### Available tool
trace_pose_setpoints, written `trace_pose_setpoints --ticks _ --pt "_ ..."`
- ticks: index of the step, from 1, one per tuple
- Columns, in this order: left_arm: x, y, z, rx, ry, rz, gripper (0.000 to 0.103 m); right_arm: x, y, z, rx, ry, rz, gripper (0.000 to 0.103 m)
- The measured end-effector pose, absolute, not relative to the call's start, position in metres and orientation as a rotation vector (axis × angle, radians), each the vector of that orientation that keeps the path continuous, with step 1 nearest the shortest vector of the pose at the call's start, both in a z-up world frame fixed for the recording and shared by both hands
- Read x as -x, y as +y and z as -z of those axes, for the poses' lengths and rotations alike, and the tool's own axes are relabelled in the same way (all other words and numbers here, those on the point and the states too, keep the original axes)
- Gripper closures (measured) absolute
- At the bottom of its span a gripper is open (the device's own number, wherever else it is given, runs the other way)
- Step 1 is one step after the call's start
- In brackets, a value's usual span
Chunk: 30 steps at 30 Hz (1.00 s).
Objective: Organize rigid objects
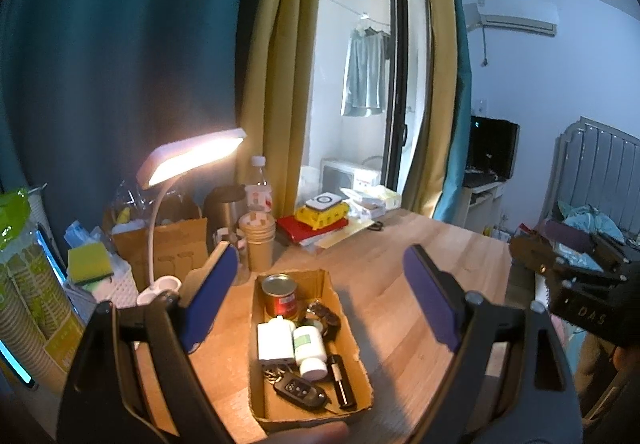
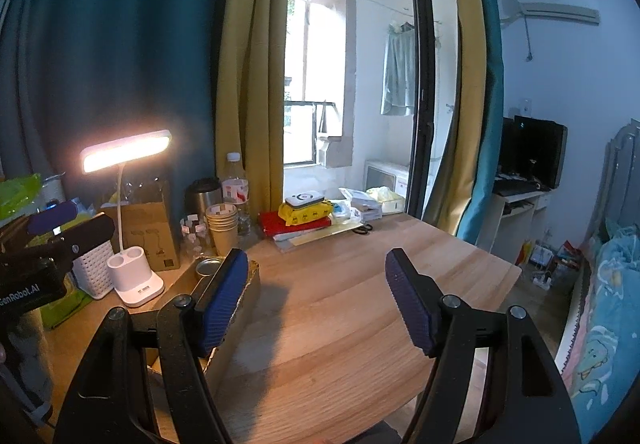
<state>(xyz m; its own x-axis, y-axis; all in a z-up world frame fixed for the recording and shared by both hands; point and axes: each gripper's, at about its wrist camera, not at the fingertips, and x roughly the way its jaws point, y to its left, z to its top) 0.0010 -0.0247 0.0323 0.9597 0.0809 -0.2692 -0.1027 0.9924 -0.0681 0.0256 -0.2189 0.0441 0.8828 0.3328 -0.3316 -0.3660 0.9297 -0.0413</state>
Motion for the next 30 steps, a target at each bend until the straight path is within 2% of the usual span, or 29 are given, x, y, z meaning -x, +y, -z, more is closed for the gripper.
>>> trace_pose_setpoints --ticks 30 --pt "0.0021 -0.0286 -0.034 0.076 0.274 -0.082 0.017 -0.0241 -0.213 -0.0425 0.121 0.333 -0.389 0.028"
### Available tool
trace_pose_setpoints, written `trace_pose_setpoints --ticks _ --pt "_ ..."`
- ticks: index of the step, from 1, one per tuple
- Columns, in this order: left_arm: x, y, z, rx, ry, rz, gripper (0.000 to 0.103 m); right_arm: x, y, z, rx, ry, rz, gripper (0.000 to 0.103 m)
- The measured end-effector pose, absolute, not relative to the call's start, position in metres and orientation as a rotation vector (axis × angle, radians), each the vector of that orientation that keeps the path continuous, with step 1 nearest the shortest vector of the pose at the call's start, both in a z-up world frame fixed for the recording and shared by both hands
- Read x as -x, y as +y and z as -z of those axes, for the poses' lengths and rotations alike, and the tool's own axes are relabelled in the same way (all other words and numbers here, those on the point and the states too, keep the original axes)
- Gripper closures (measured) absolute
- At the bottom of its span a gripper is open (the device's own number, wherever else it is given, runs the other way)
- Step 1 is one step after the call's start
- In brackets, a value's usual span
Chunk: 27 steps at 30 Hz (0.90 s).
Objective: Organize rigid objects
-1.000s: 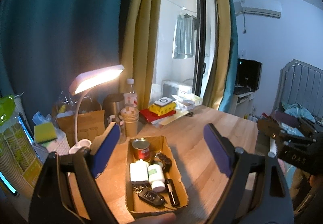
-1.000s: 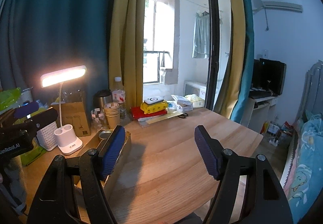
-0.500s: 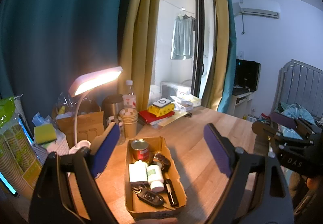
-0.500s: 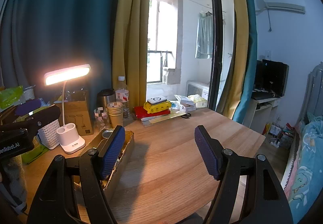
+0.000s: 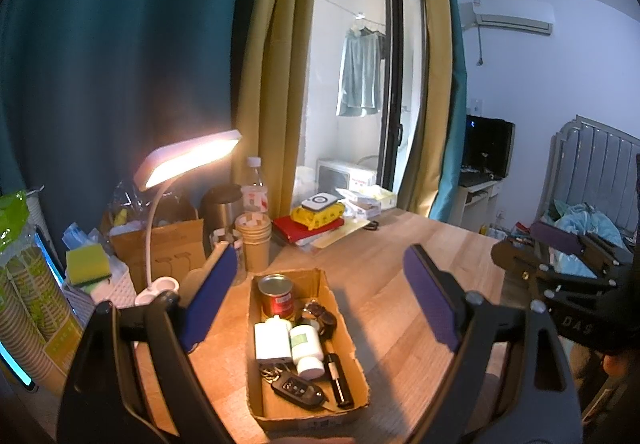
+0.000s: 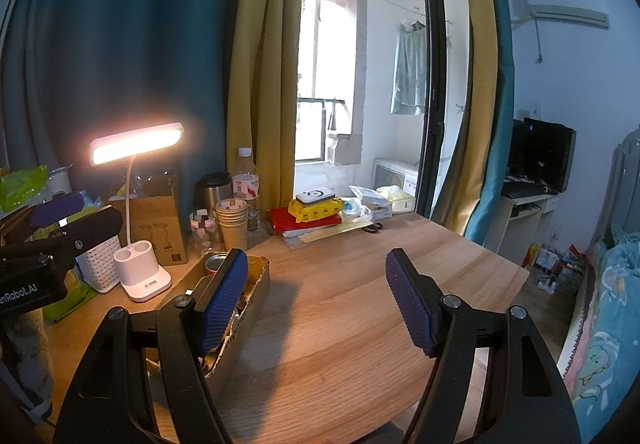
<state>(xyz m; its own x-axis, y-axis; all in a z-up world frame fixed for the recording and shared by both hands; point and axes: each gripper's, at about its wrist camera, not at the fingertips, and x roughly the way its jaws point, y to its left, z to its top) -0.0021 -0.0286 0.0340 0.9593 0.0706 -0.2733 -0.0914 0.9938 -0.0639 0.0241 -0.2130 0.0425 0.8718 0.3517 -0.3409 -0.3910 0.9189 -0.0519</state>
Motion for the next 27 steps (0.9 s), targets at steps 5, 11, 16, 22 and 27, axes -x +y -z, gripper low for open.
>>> trace_pose_setpoints --ticks 5,11,16,22,27 --pt "0.0023 -0.0284 -0.0342 0.079 0.275 -0.082 0.017 -0.0241 -0.2129 -0.0426 0.12 0.333 -0.389 0.028" --pt "0.0022 -0.0298 -0.034 0.079 0.276 -0.082 0.017 -0.0242 -0.2125 -0.0429 0.119 0.335 -0.394 0.028" --pt "0.0028 -0.03 -0.0342 0.078 0.277 -0.085 0.017 -0.0241 -0.2112 -0.0434 0.119 0.334 -0.399 0.028" --pt "0.0027 -0.0302 -0.0344 0.075 0.276 -0.081 0.017 -0.0237 -0.2105 -0.043 0.119 0.336 -0.4 0.028" --pt "-0.0008 -0.0312 -0.0331 0.08 0.298 -0.05 0.017 -0.0246 -0.21 -0.0414 0.118 0.342 -0.399 0.028"
